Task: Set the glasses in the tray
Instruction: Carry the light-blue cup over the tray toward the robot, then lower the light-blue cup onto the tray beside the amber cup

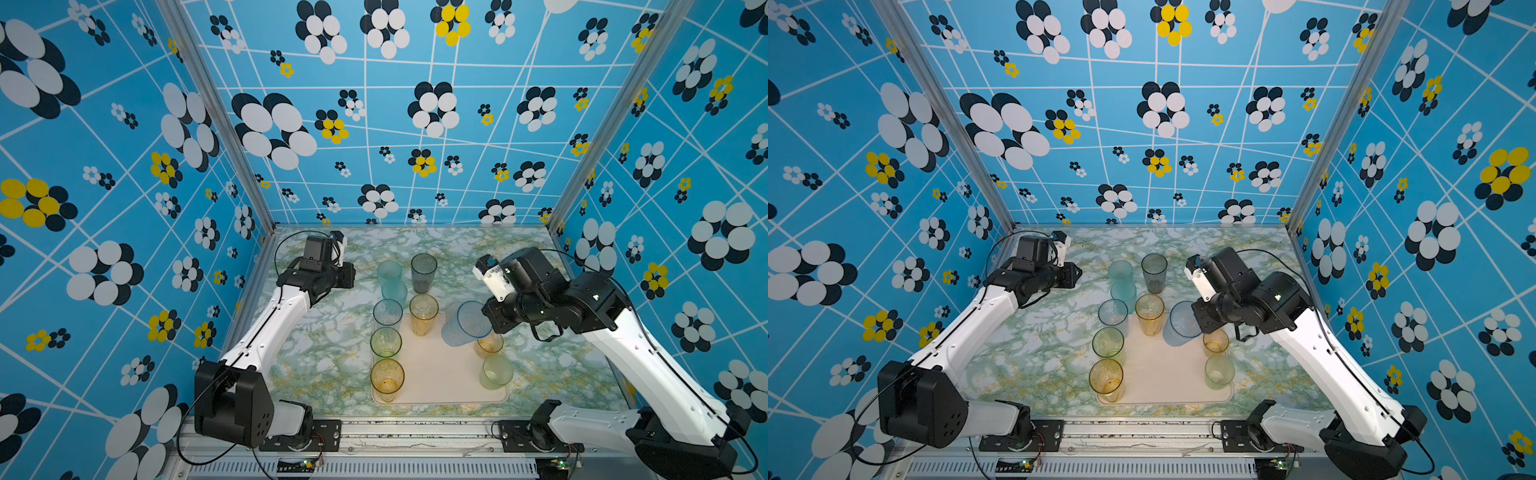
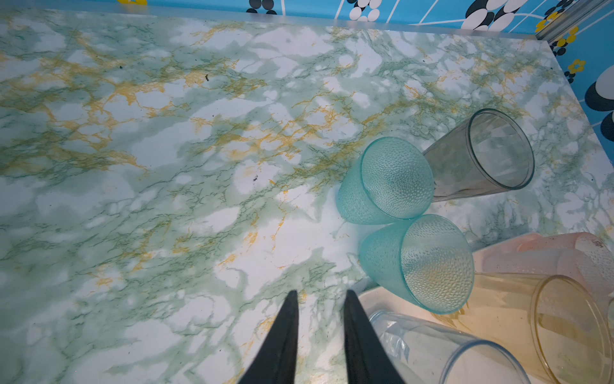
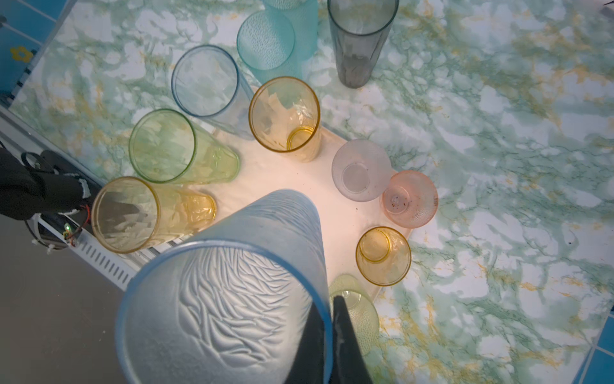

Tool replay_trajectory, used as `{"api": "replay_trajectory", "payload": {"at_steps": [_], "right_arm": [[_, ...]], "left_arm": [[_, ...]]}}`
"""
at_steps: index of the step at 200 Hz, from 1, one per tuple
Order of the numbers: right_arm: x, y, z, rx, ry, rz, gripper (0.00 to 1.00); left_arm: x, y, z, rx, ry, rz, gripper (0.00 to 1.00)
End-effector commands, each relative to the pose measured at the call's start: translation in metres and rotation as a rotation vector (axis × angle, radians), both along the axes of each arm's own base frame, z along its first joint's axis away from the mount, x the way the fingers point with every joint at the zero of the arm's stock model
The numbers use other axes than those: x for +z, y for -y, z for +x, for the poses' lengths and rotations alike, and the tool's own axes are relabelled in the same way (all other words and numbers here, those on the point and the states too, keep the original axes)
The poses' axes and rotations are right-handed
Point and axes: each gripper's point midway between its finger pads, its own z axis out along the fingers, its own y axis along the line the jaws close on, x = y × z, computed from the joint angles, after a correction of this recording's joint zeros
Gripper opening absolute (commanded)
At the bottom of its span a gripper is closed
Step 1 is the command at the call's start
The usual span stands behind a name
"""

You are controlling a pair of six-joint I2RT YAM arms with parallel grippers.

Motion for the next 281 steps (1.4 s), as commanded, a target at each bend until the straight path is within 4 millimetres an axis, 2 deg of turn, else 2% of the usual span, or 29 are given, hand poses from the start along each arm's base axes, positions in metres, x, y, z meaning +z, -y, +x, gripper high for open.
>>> {"api": "replay_trajectory", "payload": {"at_steps": [1,30,79,158,194,281], "right_arm": [[-0.025,-0.016,-0.002,-0.013,-0.053,-0.034,0.0],[-0.051,-0.041,0.001,-0.006,-0.075,-0.046,0.0],[-0.08,-0.075,0.011,0.007,-0.117,-0.034,0.0],[-0.105,-0.094,0.017,0.01,-0.146,-0.07,0.0],[-0.115,-0.093,0.02,0.001,-0.147,-0.121,0.0],[-0.128,-0.101,0.023,-0.013,-0.158,-0.112,0.0]], "left_arm": [[0.019,-0.005,0.0,0.019,0.033,0.003,0.27],[0.019,-0.005,0.001,0.019,0.031,0.001,0.27],[0.017,-0.004,0.001,0.015,0.026,0.007,0.27],[0.012,-0.004,0.002,0.013,0.015,0.016,0.27],[0.011,-0.003,0.003,0.01,0.012,0.015,0.27],[0.008,-0.003,0.002,0.006,0.004,0.016,0.27]]}}
